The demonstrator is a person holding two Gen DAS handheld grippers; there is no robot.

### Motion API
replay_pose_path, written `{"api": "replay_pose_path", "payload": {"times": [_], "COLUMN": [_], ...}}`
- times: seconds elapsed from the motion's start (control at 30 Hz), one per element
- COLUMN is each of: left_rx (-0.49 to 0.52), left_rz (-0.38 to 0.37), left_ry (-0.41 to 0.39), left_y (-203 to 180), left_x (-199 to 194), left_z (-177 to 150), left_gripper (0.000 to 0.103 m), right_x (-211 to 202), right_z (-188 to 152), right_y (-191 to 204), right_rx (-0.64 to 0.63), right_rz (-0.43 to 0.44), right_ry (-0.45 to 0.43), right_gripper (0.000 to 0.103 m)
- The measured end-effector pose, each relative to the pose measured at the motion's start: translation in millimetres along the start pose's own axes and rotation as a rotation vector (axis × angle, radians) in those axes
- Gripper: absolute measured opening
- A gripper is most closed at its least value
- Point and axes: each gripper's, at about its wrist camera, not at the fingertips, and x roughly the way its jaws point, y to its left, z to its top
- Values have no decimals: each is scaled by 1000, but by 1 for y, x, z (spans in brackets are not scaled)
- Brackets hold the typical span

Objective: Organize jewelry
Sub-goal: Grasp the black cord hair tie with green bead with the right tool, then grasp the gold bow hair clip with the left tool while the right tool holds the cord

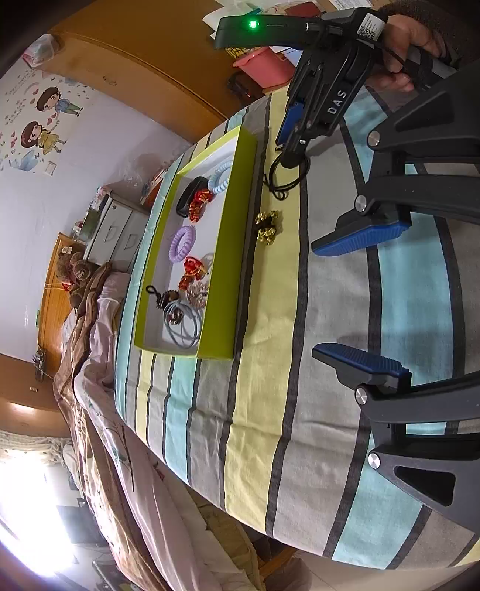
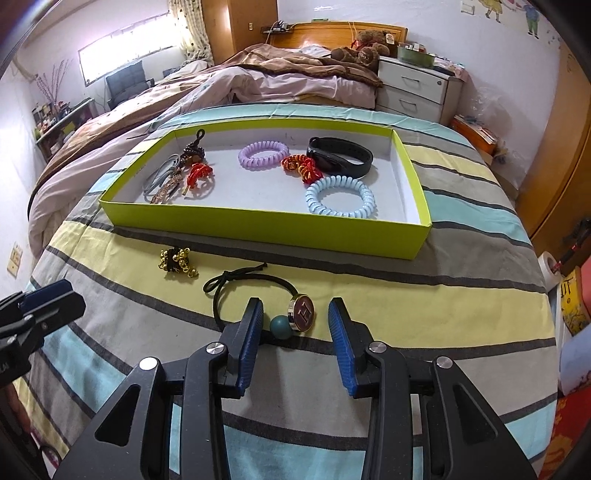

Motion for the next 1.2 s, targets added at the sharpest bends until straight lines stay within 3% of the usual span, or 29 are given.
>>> {"api": "replay_pose_path", "payload": {"times": [0.03,0.1,0.87,1.1,1.2], "left_rx": [9,14,131,180,238], "left_rz": [3,-4,-39,5,66], "left_ry": [3,2,51,60,49], "left_y": [-2,-4,-47,-63,-73], "left_x": [1,1,39,57,63], "left_z": [0,-1,26,35,34], "left_gripper": [49,49,49,50,50], "right_x": [0,-2,-38,-41,-42], "right_z": [0,0,-8,-12,-13], "right_y": [-1,-4,-38,-47,-47], "right_rx": [3,13,131,151,149], "right_rz": [-8,-3,68,90,99], "right_ry": [-4,-6,-115,-125,-130], "right_gripper": [21,18,17,17,17]}}
